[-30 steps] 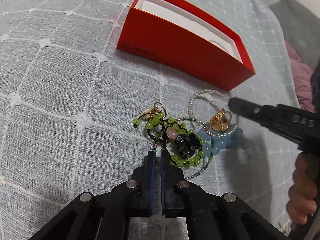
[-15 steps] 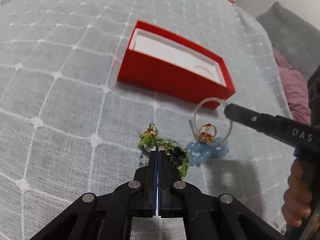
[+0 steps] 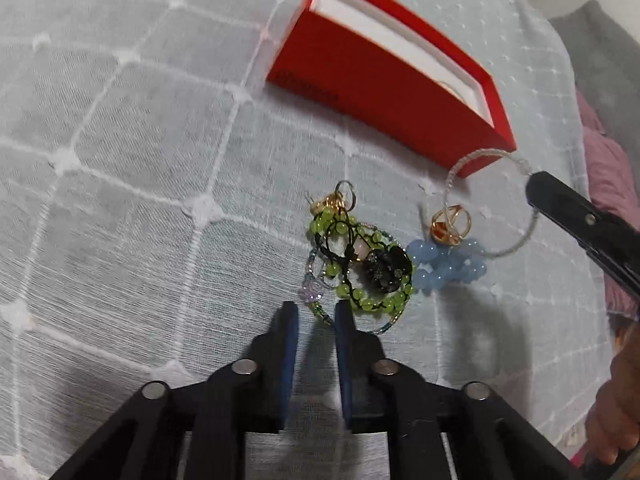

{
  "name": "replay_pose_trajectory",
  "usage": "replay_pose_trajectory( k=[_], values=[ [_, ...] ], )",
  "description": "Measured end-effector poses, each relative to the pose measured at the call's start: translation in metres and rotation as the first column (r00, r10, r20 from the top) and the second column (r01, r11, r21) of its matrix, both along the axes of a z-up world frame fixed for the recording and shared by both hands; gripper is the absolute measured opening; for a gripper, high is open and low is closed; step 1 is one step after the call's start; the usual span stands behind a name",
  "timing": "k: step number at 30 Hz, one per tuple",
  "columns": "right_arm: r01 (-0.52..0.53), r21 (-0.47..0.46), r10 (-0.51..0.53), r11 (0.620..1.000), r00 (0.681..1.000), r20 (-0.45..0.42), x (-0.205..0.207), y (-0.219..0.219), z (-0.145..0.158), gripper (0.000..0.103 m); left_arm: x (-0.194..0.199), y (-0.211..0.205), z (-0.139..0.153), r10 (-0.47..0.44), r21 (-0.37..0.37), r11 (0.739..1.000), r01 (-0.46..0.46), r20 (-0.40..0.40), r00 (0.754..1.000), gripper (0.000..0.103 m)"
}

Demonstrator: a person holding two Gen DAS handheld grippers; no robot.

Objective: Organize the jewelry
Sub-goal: 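Lift both bracelets and carry them over the red box with both tools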

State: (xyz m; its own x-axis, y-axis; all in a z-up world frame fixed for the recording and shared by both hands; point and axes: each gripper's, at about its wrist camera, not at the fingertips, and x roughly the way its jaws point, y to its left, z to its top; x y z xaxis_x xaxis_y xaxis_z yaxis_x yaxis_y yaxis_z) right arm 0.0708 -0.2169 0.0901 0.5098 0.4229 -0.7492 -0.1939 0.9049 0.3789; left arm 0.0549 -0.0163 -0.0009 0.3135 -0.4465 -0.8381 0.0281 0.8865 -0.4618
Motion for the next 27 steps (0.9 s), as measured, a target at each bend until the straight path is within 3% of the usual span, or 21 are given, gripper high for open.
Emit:
replay_pose_trajectory(
  k=[7, 9, 11, 16, 23, 27],
  values=[
    [-0.002, -0.001, 0.002, 1.000, 1.000, 0.004, -0.002, 0.002, 0.001, 0.004, 0.010, 0.002, -0.012, 0.047, -0.096, 0.994, -0.054, -0.079, 0.996, 0.014],
    [0.001, 0.002, -0.001, 1.000, 1.000, 0.001, -0.002, 0.002, 0.000, 0.004, 0.011, 0.002, -0.013, 0.057, -0.079, 0.995, -0.064, -0.082, 0.995, 0.003],
    [0.002, 0.008, -0.002, 1.000, 1.000, 0.000, -0.002, 0.002, 0.000, 0.004, 0.010, 0.004, -0.013, 0.058, -0.089, 0.994, -0.065, -0.079, 0.995, 0.003],
    [0.012, 0.025, -0.012, 1.000, 1.000, 0.008, -0.004, -0.001, 0.002, 0.004, 0.005, 0.002, -0.004, 0.046, -0.075, 0.996, -0.049, -0.045, 0.998, 0.002],
    [0.012, 0.046, -0.014, 0.999, 0.999, 0.044, -0.008, -0.006, 0.012, 0.004, -0.004, -0.001, 0.030, -0.017, -0.035, 0.999, 0.020, 0.078, 0.997, 0.000],
    [0.013, 0.048, -0.016, 0.999, 0.998, 0.056, -0.009, -0.007, 0.016, 0.004, -0.006, 0.004, 0.045, -0.039, -0.051, 0.998, 0.045, 0.108, 0.993, 0.000]
  ],
)
